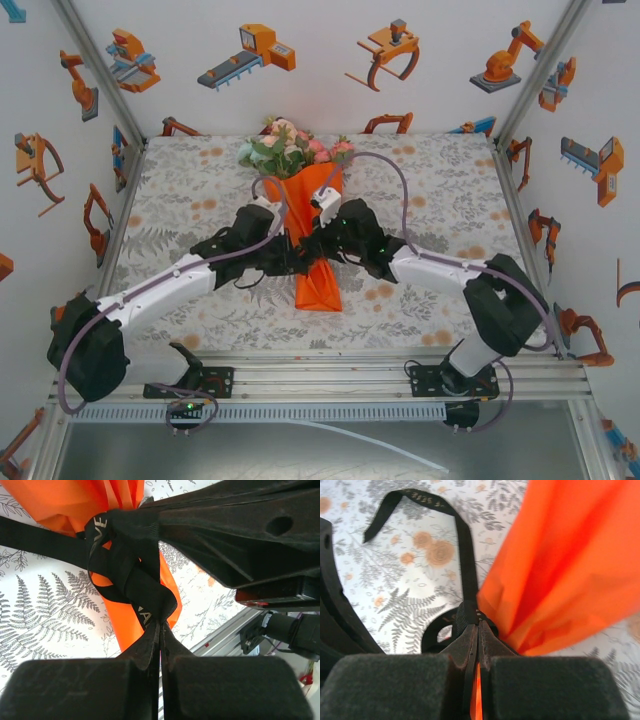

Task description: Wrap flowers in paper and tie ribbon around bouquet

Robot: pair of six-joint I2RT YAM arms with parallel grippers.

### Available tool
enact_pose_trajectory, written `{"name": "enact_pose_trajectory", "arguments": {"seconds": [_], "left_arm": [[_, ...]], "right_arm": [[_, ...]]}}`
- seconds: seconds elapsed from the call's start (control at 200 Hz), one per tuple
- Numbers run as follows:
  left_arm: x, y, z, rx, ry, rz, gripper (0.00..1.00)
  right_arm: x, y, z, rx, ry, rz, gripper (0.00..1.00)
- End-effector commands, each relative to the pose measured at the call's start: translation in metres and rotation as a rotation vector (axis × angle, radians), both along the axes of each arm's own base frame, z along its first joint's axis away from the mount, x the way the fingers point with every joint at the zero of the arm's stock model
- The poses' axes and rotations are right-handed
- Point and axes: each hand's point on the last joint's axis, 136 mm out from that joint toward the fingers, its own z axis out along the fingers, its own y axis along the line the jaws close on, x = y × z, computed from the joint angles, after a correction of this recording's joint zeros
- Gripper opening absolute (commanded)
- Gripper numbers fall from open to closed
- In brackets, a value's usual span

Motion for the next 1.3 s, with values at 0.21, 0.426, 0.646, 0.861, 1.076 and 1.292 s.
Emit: {"name": "enact_pose_trajectory", "arguments": {"seconds": [0.21, 0.426, 0.646, 0.861, 1.076, 1.292], "left_arm": [[0.006, 0.022, 0.044, -0.007, -0.206, 0.014, 0.43], [0.044, 0.061, 0.031, -0.001, -0.094, 0.259, 0.43], [0.063, 0.021, 0.007, -0.112, 0.048, 0.083, 0.42], [0.070, -0.003, -0.016, -0.137, 0.131, 0.023, 0.33], [0.071, -0.005, 0.011, -0.171, 0.065, 0.003, 0.00], [0.064, -0.016, 0.030, -0.212, 0.033, -0.045, 0.00]], "right_arm": [[-0.024, 0.005, -0.023, 0.060, 0.126, 0.078, 0.00], [-0.030, -0.005, -0.028, 0.043, 0.135, 0.062, 0.00], [-0.030, -0.005, -0.026, 0.046, 0.134, 0.062, 0.00], [-0.028, -0.003, -0.026, 0.034, 0.133, 0.065, 0.00], [-0.019, -0.003, -0.019, 0.033, 0.097, 0.033, 0.02], [-0.005, 0.014, 0.004, 0.124, 0.075, 0.034, 0.09]]}}
